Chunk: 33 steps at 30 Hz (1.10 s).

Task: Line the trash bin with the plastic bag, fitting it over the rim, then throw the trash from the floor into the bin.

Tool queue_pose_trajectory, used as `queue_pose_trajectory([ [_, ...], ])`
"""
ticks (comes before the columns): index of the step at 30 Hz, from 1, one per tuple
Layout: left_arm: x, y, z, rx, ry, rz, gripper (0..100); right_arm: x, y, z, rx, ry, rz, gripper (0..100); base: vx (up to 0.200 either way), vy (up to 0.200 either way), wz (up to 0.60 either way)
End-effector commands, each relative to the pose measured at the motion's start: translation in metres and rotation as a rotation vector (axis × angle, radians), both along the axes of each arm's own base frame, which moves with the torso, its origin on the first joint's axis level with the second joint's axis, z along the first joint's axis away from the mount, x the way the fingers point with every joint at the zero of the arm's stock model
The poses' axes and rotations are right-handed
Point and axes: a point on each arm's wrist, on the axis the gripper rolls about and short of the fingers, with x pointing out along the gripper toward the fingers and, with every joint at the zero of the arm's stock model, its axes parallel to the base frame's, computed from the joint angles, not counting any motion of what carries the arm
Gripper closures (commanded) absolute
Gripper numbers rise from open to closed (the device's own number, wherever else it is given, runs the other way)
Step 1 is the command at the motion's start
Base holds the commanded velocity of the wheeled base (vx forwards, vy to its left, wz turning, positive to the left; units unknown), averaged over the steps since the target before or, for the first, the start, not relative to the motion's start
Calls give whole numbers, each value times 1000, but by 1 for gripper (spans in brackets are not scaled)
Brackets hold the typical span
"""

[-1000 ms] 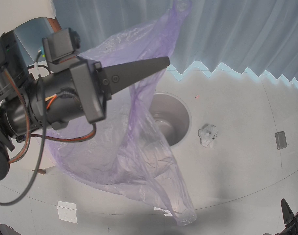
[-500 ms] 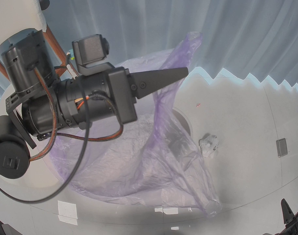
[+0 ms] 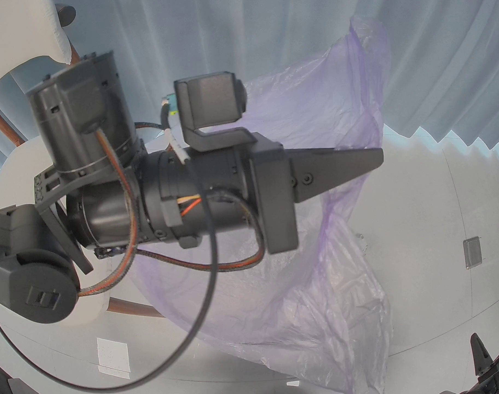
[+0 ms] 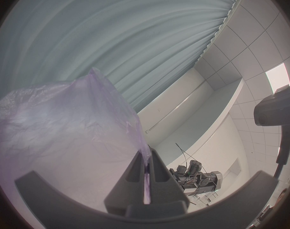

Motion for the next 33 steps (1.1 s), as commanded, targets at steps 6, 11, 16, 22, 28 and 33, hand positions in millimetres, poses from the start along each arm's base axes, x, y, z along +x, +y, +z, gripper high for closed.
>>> queue_pose_trajectory([
  [6,13,-15,-4,-1,-1,-2,100,0,0,-5,0,-1,1,0,0,0,0],
  [11,20,-12,-12,10,9,24,100,0,0,-5,0,-1,1,0,0,0,0],
  [16,27,-2,-27,33,31,61,100,0,0,-4,0,-2,1,0,0,0,0],
  [22,31,6,-36,7,8,86,100,0,0,-4,0,-2,1,0,0,0,0],
  [28,39,16,-53,-4,-3,128,100,0,0,-5,0,-1,1,0,0,0,0],
  [33,39,43,-78,-20,-21,206,100,0,0,-5,0,-1,1,0,0,0,0],
])
